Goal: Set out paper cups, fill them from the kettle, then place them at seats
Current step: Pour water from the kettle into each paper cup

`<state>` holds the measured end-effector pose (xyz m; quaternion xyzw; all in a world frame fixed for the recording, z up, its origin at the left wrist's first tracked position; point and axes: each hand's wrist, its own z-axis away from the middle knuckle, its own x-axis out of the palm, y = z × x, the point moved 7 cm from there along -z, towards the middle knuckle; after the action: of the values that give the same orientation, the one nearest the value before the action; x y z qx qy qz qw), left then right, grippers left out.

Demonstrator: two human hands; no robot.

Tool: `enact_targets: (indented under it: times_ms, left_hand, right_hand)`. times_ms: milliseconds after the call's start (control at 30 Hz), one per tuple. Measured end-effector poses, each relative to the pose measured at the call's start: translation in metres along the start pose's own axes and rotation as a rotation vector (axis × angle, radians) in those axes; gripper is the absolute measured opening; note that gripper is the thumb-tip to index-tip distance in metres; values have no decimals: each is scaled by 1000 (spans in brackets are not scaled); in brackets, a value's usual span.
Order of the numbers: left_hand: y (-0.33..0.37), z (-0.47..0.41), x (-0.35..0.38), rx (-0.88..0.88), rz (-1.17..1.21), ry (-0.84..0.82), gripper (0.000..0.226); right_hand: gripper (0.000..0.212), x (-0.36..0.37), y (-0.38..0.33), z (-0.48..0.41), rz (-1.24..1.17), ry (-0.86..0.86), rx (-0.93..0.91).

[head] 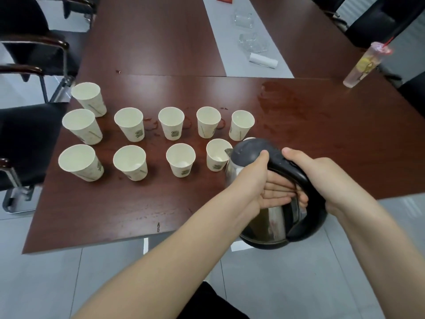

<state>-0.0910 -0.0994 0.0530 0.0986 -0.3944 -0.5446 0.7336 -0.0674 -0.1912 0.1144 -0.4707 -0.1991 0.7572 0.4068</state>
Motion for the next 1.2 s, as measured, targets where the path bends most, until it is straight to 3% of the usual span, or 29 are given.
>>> enact_targets:
  times_ms: [1200]
  left_hand:
    - [10,-13,-4,-67,108,5,79]
  right_hand:
    - [65,3,-16,-20,65,-80,48]
